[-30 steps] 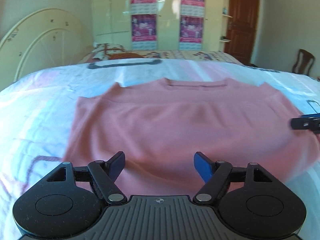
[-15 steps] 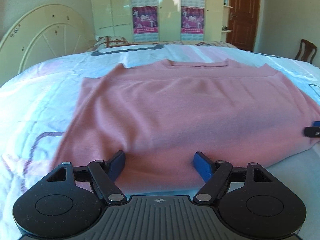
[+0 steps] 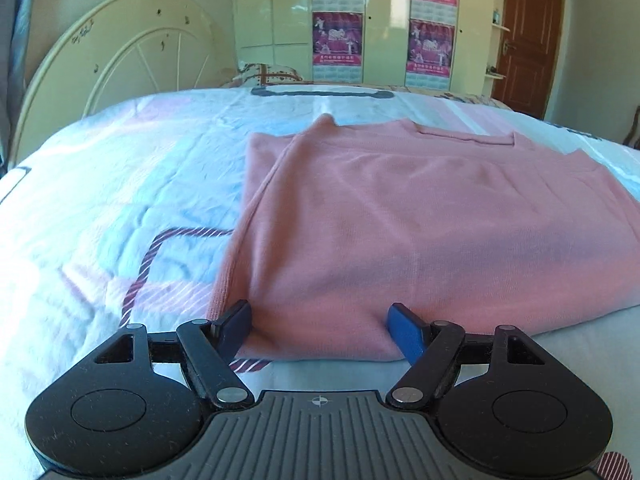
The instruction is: Fold small clothes
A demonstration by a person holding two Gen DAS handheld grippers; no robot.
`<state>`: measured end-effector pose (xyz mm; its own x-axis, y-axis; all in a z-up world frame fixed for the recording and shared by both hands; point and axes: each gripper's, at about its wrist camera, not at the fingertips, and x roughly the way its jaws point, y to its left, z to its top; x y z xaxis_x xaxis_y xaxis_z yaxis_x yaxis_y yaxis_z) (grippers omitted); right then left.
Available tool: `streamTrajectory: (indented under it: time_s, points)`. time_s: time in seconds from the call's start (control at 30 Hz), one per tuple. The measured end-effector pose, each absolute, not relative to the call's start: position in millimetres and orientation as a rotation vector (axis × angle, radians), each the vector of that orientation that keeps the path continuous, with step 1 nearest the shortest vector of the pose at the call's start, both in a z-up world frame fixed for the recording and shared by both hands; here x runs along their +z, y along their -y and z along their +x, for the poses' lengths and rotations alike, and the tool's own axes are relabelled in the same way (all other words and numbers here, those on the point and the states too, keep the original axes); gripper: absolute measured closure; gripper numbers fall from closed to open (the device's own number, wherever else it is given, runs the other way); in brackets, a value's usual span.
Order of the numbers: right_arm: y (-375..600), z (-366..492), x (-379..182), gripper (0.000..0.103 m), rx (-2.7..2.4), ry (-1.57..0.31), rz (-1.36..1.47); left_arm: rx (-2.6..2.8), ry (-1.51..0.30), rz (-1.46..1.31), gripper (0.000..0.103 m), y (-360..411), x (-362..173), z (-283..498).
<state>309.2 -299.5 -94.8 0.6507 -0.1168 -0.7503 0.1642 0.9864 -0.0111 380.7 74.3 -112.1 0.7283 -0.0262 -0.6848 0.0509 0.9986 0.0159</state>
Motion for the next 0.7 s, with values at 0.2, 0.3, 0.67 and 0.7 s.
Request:
streamTrajectory:
  time_s: [0.2, 0.3, 0.67, 0.7]
  points:
    - [286.8, 311.6, -81.4, 0.069, -0.141, -0.817, 0.048, -0.017, -0.772, 0.054, 0.028, -68.4, -108.9, 383.3]
    - [283.8, 317.8, -97.0, 0.068, -0.15, -0.87, 0.023, -0.011, -0.772, 0.056, 0.028, -66.7, -113.5, 383.8]
    - [282.5, 314.2, -99.2, 0.068, -0.153, -0.85, 0.005, -0.009, -0.76, 0.061, 0.026, -66.3, -116.9, 381.0]
    - [282.0, 313.9, -99.4, 0.068, -0.154, -0.849, 0.001, -0.01, -0.76, 0.061, 0.026, -66.8, -117.1, 381.1]
